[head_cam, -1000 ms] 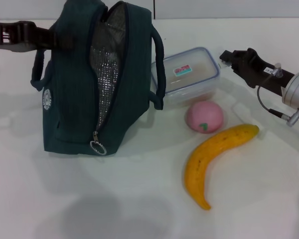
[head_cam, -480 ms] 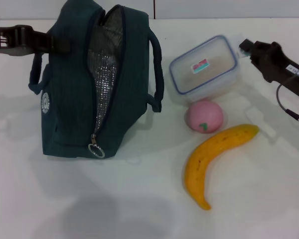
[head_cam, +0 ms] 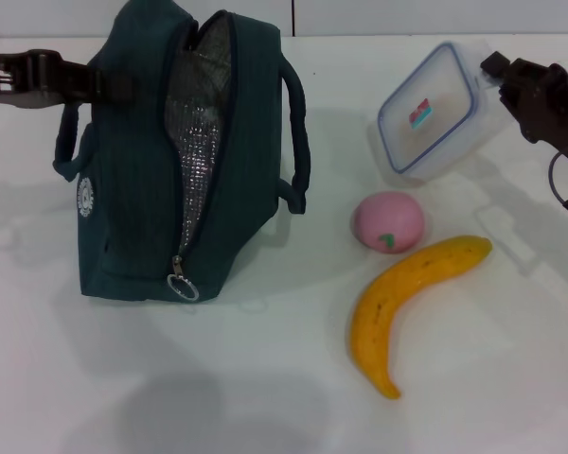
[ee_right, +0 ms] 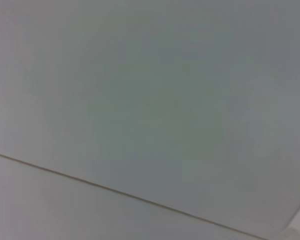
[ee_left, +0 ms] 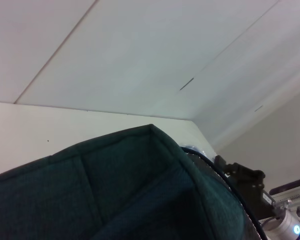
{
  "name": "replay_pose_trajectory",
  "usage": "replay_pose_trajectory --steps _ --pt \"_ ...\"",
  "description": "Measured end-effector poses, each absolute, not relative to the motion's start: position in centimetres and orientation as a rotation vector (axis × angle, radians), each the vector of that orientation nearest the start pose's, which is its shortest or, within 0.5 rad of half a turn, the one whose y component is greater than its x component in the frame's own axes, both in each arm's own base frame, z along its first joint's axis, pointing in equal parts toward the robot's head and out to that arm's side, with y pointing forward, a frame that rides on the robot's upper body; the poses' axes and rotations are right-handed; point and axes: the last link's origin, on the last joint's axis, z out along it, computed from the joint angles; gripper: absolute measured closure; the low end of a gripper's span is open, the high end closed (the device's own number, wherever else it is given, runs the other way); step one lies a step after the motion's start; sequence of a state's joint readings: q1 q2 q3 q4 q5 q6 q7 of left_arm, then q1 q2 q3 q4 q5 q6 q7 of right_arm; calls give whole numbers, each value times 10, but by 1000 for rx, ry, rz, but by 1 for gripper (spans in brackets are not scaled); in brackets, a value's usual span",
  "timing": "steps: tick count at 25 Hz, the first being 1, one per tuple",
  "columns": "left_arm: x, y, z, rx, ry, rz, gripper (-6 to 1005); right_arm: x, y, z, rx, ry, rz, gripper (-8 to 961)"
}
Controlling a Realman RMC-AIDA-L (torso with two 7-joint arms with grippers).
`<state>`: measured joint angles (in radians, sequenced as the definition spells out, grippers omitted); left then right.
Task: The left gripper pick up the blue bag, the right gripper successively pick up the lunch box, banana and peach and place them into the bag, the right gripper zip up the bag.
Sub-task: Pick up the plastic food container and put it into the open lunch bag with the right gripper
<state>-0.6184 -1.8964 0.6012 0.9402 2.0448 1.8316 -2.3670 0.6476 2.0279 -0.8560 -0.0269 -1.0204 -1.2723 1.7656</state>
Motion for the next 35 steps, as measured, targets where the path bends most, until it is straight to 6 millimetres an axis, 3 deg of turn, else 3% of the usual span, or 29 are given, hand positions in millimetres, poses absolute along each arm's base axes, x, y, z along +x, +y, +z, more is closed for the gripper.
replay_pose_trajectory --steps 12,21,27,35 --pt "-226 357 120 -2556 -1499 -691 963 263 366 0 -1612 1684 1741 876" --pt "-224 358 118 -2553 -1521 -691 963 238 370 18 -1650 1626 1953 876" --pt "-221 358 112 -2569 -1534 -685 963 209 385 22 -1721 1610 2030 876" --pt "-213 360 102 -2613 -1540 -666 964 151 409 20 -1892 1570 2102 876"
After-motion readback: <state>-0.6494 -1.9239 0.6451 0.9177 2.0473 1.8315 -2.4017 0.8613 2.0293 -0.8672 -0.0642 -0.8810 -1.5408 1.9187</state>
